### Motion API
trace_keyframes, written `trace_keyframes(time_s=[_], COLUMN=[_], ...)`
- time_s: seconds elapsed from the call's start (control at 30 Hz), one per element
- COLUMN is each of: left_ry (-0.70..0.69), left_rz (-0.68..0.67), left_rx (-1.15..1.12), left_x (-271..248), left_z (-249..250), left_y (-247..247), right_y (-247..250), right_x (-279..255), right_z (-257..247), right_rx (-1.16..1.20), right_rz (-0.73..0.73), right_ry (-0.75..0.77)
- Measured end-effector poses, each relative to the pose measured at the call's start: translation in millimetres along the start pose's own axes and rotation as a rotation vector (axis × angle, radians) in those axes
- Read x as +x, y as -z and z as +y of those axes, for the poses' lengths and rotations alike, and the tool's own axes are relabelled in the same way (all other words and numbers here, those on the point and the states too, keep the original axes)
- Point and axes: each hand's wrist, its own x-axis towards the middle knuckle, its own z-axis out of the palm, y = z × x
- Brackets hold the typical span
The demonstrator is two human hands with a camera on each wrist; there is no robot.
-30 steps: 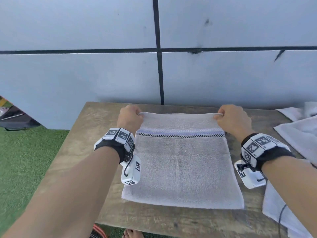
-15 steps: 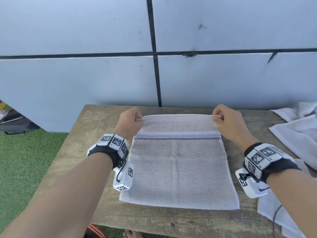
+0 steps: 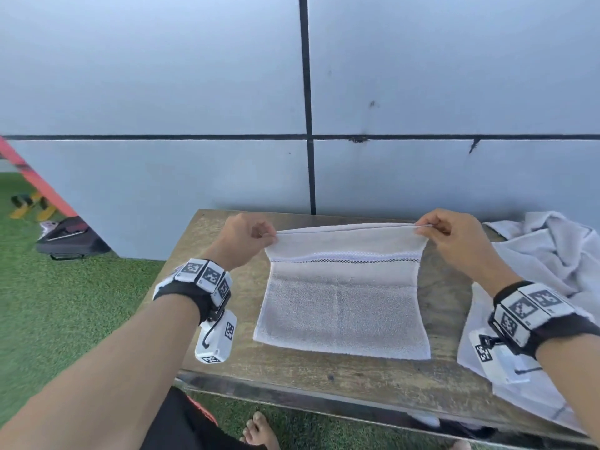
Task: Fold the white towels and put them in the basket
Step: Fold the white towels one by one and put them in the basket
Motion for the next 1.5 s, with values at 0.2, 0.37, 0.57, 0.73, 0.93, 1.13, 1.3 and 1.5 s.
trace_keyframes(time_s=[0.2,0.37,0.57,0.73,0.93,1.13,1.3,1.5], left_ry=[-0.100,-0.112,-0.113,-0.110,-0.055,-0.109,-0.191,-0.179], left_rz=[-0.058,-0.150,-0.243,-0.234,-0.164,-0.103,-0.009,0.226], left_rx=[0.122,0.303,0.371,0.343,0.244,0.257,0.386,0.382], left_x=[-39.5,-68.5,-100.1,-110.3,-105.9,-93.6,-44.9,-2.2], left_z=[19.4,21.1,11.3,16.9,27.0,60.3,93.7,139.0], left_y=[10.5,0.2,-19.3,-15.5,2.1,26.1,63.7,104.4], right_y=[15.0,14.0,5.9,8.9,21.9,41.4,66.9,100.6], right_x=[-28.7,-59.0,-103.8,-117.4,-110.7,-93.5,-37.4,15.1], right_z=[-12.8,-10.9,1.7,2.1,-15.9,-43.4,-76.8,-130.3], right_rx=[-0.105,-0.162,-0.186,-0.157,-0.195,-0.233,-0.373,-0.424], right_rz=[-0.007,-0.063,-0.170,-0.240,-0.167,-0.089,-0.042,0.147], right_ry=[0.044,0.027,0.028,0.113,0.140,0.116,0.108,0.159])
